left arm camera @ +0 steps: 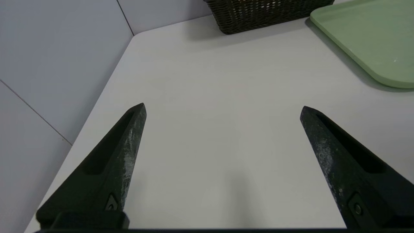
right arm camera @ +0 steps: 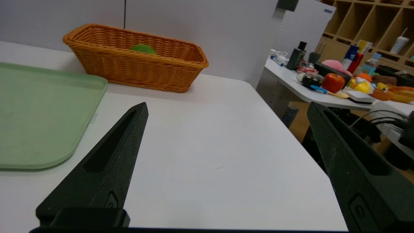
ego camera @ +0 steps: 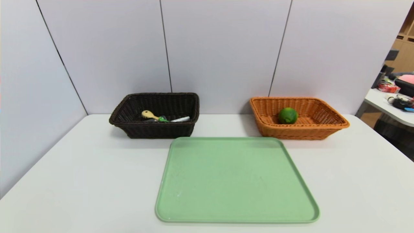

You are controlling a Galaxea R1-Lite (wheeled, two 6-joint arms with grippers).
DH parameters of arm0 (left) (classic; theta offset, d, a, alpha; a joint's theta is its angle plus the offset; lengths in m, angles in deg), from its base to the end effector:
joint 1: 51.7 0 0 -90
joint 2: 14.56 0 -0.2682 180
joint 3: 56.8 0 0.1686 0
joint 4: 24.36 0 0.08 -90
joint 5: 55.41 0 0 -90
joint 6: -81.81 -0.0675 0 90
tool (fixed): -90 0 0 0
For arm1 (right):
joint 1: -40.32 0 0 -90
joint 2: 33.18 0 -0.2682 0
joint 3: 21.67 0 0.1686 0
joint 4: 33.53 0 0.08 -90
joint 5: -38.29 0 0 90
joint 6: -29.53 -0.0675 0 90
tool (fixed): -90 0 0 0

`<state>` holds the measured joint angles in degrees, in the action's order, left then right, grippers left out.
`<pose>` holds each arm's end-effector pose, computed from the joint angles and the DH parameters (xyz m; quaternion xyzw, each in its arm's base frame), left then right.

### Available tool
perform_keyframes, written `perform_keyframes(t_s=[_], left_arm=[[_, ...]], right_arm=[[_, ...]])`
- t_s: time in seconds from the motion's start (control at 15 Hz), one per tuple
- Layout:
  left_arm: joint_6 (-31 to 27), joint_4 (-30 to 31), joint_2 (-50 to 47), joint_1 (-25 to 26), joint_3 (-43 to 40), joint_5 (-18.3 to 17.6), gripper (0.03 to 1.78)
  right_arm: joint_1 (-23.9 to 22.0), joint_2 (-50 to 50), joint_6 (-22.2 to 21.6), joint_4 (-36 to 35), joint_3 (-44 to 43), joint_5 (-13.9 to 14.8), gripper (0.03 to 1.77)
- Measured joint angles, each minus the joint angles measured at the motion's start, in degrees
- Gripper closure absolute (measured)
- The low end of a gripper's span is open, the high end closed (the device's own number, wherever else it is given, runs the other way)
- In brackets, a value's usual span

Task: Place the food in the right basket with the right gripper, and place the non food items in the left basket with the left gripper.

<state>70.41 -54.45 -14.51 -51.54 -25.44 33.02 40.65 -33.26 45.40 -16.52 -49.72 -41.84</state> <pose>0.0233 -0.0018 0.0910 0.0995 -0.0118 -0.0112 0.9949 0.0243 -0.0114 0.1074 -0.1284 -0.0842 -0.0953 0.9835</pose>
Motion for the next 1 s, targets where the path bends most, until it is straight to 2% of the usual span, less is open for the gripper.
perform_keyframes(t_s=[0.2,0.4,0.6,0.73,1.0], left_arm=[[0.57,3.25,-0.02,0.0,-3.84,-0.33,0.12],[0.63,3.39,-0.05,0.0,-4.63,-0.35,0.12],[0.79,3.36,-0.05,0.0,-4.74,-0.35,0.12],[0.82,3.34,-0.05,0.0,-4.77,-0.35,0.12],[1.48,3.12,-0.05,0.0,-4.77,-0.38,0.12]], right_arm=[[0.0,0.0,-0.91,1.21,1.27,-5.21,0.1],[0.0,0.0,-1.55,5.78,1.4,-10.17,0.1],[0.05,0.0,-2.51,6.95,1.32,-11.51,0.1],[0.0,0.0,-4.96,8.95,1.34,-12.97,0.1],[0.0,0.0,-9.29,9.14,1.27,-12.91,0.1]])
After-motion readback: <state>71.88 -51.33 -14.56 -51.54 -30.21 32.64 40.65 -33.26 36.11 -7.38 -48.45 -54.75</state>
